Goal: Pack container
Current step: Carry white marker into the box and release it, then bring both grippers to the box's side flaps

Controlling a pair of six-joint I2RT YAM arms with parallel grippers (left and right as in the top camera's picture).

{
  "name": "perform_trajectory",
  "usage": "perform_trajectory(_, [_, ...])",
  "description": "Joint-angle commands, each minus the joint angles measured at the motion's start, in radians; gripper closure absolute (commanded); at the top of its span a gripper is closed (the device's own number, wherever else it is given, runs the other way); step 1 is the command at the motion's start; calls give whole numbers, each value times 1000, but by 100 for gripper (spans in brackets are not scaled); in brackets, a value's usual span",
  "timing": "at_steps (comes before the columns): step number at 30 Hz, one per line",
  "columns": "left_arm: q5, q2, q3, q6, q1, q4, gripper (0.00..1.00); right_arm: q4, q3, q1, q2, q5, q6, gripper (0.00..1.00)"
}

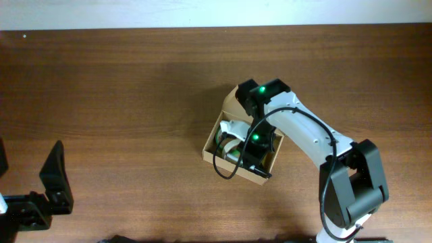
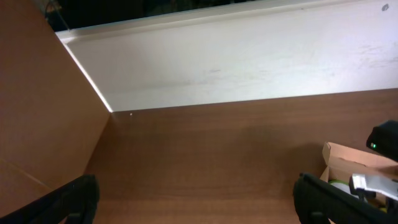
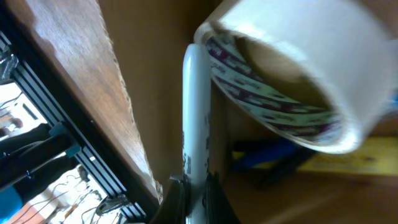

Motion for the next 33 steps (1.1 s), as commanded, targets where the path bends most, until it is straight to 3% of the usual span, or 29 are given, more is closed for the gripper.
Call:
perform_trajectory(1, [-10,0,-2,19,6,0,1,19,-29,4,6,-43,-23,96])
perform_trajectory(4, [-2,0,-2,19,6,0,0,22,-27,3,6,-42,-19,92])
perform_trajectory(5, [5,0,-2,19,6,0,0,22,-27,4,6,-42,-19,81])
perform_trajectory(9, [10,0,-2,19,6,0,0,32,-27,4,6,-42,-19,52])
perform_trajectory(12, [10,0,-2,19,6,0,0,32,-16,4,6,-42,-14,46])
perform_trajectory(21, [9,0,-2,19,6,0,0,29,110,4,6,-38,30,44])
perform_trajectory(23, [9,0,-2,19,6,0,0,17,179,4,6,-30,59,45])
perform_trajectory(25, [9,0,-2,19,6,0,1,2,282,4,6,-13,98,61])
perform_trajectory(28, [9,0,-2,19,6,0,0,-50,472,4,6,13,134,95])
perform_trajectory(33, [9,0,-3,19,6,0,0,-126,700,4,6,114,293,96])
